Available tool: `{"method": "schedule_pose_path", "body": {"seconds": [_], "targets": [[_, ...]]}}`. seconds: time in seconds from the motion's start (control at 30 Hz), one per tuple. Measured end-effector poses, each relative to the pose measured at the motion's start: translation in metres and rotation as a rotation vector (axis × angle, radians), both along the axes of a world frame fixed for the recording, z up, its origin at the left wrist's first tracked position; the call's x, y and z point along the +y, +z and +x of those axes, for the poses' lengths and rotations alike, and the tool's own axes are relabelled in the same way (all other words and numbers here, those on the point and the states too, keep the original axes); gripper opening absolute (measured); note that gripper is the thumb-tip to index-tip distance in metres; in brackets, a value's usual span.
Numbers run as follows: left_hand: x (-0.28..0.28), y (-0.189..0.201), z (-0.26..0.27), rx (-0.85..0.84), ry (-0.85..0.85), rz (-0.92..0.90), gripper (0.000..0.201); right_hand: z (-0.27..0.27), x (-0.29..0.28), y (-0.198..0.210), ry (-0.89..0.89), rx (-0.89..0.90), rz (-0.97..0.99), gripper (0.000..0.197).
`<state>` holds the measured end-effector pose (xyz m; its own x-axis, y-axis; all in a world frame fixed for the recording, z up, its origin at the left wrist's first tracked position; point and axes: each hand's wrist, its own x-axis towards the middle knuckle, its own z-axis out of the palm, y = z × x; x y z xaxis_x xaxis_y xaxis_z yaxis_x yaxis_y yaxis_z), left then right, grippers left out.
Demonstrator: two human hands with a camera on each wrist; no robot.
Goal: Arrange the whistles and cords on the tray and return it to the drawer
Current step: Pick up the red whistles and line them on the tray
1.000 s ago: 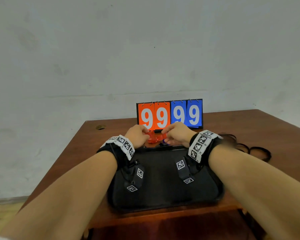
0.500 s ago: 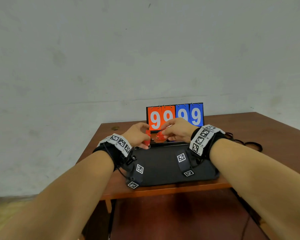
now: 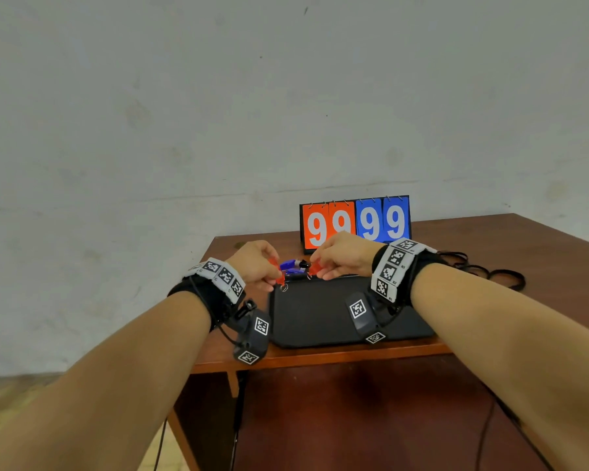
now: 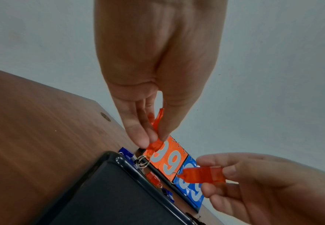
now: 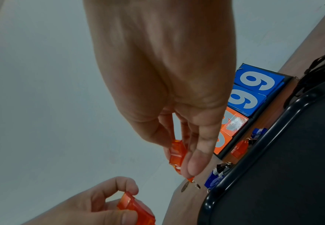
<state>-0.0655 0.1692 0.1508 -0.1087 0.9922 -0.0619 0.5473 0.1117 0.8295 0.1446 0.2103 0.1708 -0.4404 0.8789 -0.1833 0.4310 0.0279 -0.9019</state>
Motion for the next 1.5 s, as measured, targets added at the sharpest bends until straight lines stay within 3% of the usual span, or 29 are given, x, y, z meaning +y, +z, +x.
{"method": "schedule_pose_path", "body": {"seconds": [0.33,0.63,0.8,0.93,1.07,1.5], "targets": [[0.038,-0.025,-0.005,-0.001,0.066,-0.005,0.018,-0.005,0.037,-0.026,0.079,-0.154,0.083,0.03],[0.091,-0.046,-0.015,0.011,0.153,0.041,0.011,-0.026,0.097,-0.058,0.057,-0.273,0.299,0.025],[0.113,-0.057,-0.022,0.164,0.063,0.083,0.025,-0.04,0.122,-0.067,0.046,-0.293,0.385,0.021],[0.119,-0.063,-0.021,0.418,-0.034,0.127,0.026,-0.048,0.129,-0.074,0.063,-0.347,0.469,0.015],[0.12,-0.069,-0.017,0.548,-0.11,0.121,0.022,-0.049,0.126,-0.08,0.136,-0.418,0.516,0.019],[0.11,-0.068,-0.008,0.727,-0.272,0.025,0.029,-0.059,0.121,-0.09,0.299,-0.538,0.499,0.026]]}}
